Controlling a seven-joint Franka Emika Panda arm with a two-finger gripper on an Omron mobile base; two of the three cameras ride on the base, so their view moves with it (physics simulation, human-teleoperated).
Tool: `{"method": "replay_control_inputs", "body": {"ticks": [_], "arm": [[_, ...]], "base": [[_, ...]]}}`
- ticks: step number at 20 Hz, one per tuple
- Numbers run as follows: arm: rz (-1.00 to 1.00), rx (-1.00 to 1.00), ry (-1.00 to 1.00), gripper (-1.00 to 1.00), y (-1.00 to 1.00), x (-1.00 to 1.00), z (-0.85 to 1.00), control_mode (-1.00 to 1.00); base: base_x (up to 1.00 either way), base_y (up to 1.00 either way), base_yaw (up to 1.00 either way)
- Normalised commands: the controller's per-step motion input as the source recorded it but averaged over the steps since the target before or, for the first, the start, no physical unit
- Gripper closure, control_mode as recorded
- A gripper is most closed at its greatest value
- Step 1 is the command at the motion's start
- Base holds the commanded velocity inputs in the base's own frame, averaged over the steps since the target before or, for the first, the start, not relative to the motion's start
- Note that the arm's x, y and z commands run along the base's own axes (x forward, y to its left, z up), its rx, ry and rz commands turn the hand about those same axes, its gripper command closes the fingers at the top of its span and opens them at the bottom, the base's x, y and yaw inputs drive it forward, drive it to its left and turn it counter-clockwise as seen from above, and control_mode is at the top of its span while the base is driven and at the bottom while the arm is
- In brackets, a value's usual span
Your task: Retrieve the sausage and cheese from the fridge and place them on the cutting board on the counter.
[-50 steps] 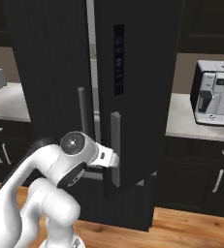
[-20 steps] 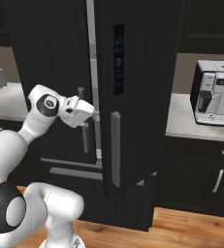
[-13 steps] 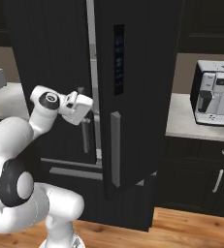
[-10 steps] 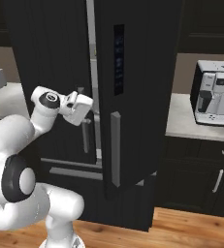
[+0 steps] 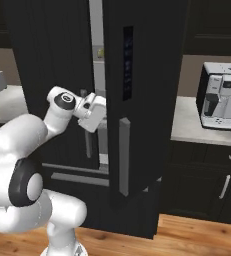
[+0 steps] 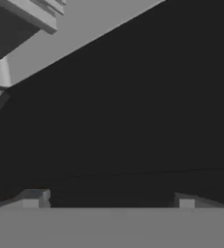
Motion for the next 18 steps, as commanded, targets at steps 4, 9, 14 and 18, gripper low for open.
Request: {"method": "replay_control_inputs", "body": {"ticks": [4,9,14,18], "arm": [[-0.06,-0.01,0.09,-1.00,-0.49,-1.00,0.00,-1.00],[-0.10,0.00,0.16,-1.00,-0.98,-0.90,0.00,-1.00],[-0.06,0.00,0.21,-1.00,-1.00,-0.11,0.00,-1.00],[-0.01,-0.04,0.01,-1.00,-0.66,0.00,-0.14,-1.00]], "base": [[0.00,0.00,0.00],[0.00,0.00,0.00],[0.00,0.00,0.00],[0.00,0.00,0.00]]}}
